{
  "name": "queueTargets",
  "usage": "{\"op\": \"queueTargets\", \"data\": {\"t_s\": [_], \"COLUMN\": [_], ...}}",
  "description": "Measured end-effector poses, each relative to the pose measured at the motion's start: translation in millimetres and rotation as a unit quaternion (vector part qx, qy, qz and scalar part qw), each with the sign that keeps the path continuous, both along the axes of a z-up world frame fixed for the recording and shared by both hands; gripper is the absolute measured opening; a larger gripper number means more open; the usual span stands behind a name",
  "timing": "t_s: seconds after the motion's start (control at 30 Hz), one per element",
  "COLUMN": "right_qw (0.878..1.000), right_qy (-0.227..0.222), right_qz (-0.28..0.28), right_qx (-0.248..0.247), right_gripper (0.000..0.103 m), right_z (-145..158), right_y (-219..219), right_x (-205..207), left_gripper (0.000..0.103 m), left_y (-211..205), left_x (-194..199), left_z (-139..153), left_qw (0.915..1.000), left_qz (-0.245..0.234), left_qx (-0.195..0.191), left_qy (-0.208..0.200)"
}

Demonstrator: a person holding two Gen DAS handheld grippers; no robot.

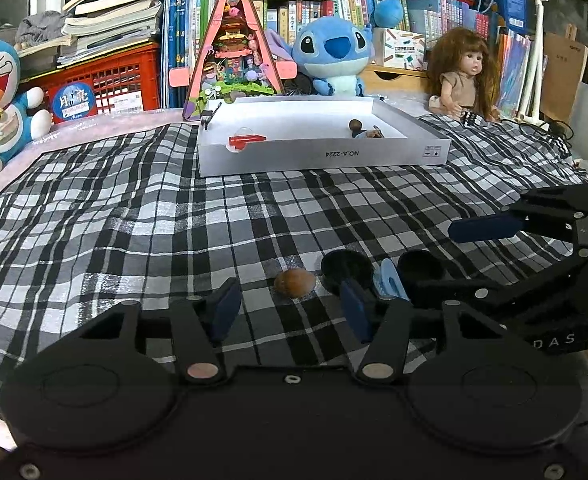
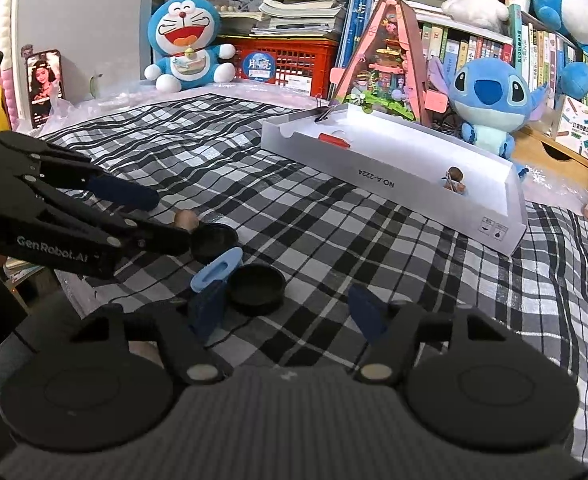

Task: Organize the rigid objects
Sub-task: 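Move left tool to the brown ball while right tool approaches a black lid, then grasp the brown ball with left tool while right tool grasps the black lid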

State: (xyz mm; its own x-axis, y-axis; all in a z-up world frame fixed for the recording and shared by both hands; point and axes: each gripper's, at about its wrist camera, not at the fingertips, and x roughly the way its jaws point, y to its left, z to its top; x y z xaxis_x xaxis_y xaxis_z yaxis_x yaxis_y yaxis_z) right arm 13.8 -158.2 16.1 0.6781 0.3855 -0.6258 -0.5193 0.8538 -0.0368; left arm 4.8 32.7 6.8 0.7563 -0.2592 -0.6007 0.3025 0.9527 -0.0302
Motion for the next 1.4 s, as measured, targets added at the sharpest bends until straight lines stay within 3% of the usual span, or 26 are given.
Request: {"op": "queueTargets", "data": {"t_s": [0.13, 0.3, 0.47, 0.67, 0.87, 1.4], "right_qw": [1.000, 0.999, 0.999, 0.999, 0.999, 0.995], "right_qy": [-0.014, -0.017, -0.015, -0.006, 0.001, 0.004], "right_qz": [-0.018, -0.033, -0.038, -0.029, -0.031, -0.081], "right_qx": [0.001, -0.002, 0.005, 0.025, 0.027, 0.049], "right_gripper": [0.077, 0.077, 0.077, 0.070, 0.038, 0.038], "right_z": [-0.2, -2.5, -3.1, -0.9, 0.2, 9.0], "right_y": [-1.8, -4.2, -6.8, -5.8, -0.7, -15.4], "right_x": [1.1, 2.5, 3.8, 4.7, 6.9, 25.1], "left_gripper": [0.045, 0.027, 0.023, 0.022, 0.022, 0.022], "left_y": [-3.2, -8.1, -10.2, -10.7, -13.9, -20.9], "left_x": [4.4, 4.9, 5.2, 7.9, 15.4, 41.0], "left_z": [-3.4, -4.4, -3.9, -3.2, -1.9, 11.1], "left_qw": [1.0000, 0.9999, 0.9999, 0.9999, 0.9995, 0.9989], "left_qz": [0.005, 0.000, 0.001, 0.005, 0.030, 0.046], "left_qx": [-0.006, 0.006, 0.009, 0.008, 0.011, -0.001], "left_qy": [0.000, -0.009, -0.010, -0.008, -0.002, 0.007]}}
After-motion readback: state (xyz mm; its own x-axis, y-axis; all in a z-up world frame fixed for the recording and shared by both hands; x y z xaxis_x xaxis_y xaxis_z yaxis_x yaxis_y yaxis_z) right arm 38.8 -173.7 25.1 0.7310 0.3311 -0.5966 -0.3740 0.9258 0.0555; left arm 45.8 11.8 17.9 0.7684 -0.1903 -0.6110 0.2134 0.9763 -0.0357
